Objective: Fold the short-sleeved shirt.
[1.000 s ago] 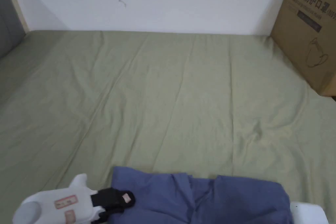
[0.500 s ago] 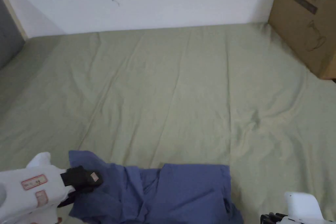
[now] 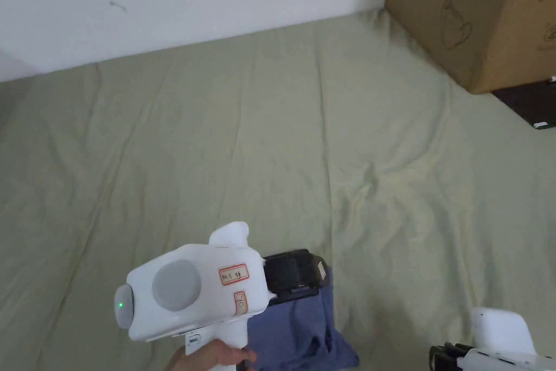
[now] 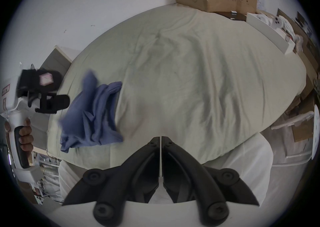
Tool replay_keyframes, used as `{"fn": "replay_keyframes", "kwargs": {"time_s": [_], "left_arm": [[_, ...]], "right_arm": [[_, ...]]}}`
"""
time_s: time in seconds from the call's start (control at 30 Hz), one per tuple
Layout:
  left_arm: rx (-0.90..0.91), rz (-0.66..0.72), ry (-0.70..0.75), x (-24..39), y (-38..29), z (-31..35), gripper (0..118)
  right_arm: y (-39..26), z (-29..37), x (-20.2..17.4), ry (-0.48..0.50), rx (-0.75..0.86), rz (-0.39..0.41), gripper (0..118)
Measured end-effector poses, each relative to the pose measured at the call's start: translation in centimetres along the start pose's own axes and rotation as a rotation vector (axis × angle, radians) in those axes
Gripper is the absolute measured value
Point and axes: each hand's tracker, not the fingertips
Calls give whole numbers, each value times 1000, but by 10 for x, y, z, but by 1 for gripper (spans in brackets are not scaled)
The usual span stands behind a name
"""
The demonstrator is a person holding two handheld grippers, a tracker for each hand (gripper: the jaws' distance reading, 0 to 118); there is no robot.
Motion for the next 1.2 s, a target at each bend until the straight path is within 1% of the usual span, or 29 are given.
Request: {"fn": "replay_keyframes", "kwargs": {"time_s": [0.07, 0.13, 0.2, 0.23, 0.27, 0.3, 0.33, 0.37, 0.4, 0.43, 0.47, 0.5, 0.53, 0.57, 0.6, 0.63, 0.7, 0.73, 0.87, 0.9, 0.93, 0.97, 1.0, 1.07, 1.1, 1.17, 1.2], "left_arm": [[-1, -2, -61, 0, 1, 7, 114], [-4, 4, -45, -8, 2, 16, 112], [26, 32, 9, -21, 3, 27, 110], [57, 48, 38, -30, 3, 33, 98], [72, 55, 71, -36, 3, 35, 81], [72, 60, 106, -42, 4, 35, 54], [58, 56, 155, -48, 3, 32, 13], [51, 35, 200, -52, 1, 26, 3], [67, 44, 227, -57, -4, 20, 3], [58, 50, 218, -62, -8, 11, 2], [6, 74, 209, -63, -11, 3, 1], [-24, 106, 168, -63, -14, -3, 1], [-37, 107, 98, -57, -20, -13, 0], [-40, 93, 52, -51, -25, -22, 0], [-65, 64, 36, -43, -28, -32, 0], [-96, 20, 40, -33, -31, -44, 0], [-109, -20, 92, -13, -37, -60, 0], [-125, -35, 75, -7, -38, -68, 0], [-219, 7, -62, 14, -44, -91, 0], [-232, -18, -84, 21, -46, -94, 0], [-226, -64, -99, 28, -49, -93, 0], [-206, -102, -84, 32, -51, -91, 0], [-192, -114, -66, 33, -51, -85, 0], [-157, -82, -101, 22, -48, -64, 0], [-127, -40, -116, 13, -45, -52, 0], [-44, 29, -115, -12, -40, -19, 0], [-1, 41, -107, -26, -37, -3, 0]], "right_arm": [[0, -1, 7, -4, -5, -27, 2], [0, -1, 10, -2, -4, -38, 2], [1, -2, 10, -1, -4, -40, 2], [1, -3, 10, 0, -3, -38, 2], [1, -3, 9, 2, -2, -33, 2], [1, -3, 8, 4, -2, -29, 2], [1, -3, 6, 6, -1, -25, 2], [0, -3, 5, 8, -2, -20, 2], [0, -4, 4, 11, -4, -13, 2], [0, -4, 2, 13, -7, -6, 2], [-1, -4, 0, 13, -9, 1, 2], [-1, -4, 0, 12, -11, 7, 2], [-1, -4, 0, 10, -11, 9, 2], [-1, -4, 0, 9, -11, 10, 2], [-1, -3, 0, 8, -10, 8, 2], [-1, -3, 1, 7, -11, 3, 2], [-1, -1, 3, 3, -9, -6, 2], [-1, -1, 4, 0, -8, -9, 2], [-2, 1, 6, -14, -12, -15, 2], [-2, 3, 6, -14, -10, -13, 2], [-2, 5, 5, -16, -6, -10, 2], [-2, 7, 4, -20, -2, -9, 2], [-1, 9, 3, -21, 1, -7, 2], [3, 12, -2, -16, 7, 12, 2], [4, 12, -5, -16, 10, 24, 2], [11, 13, -16, -7, 13, 77, 2], [14, 12, -23, -1, 20, 98, 2]]}}
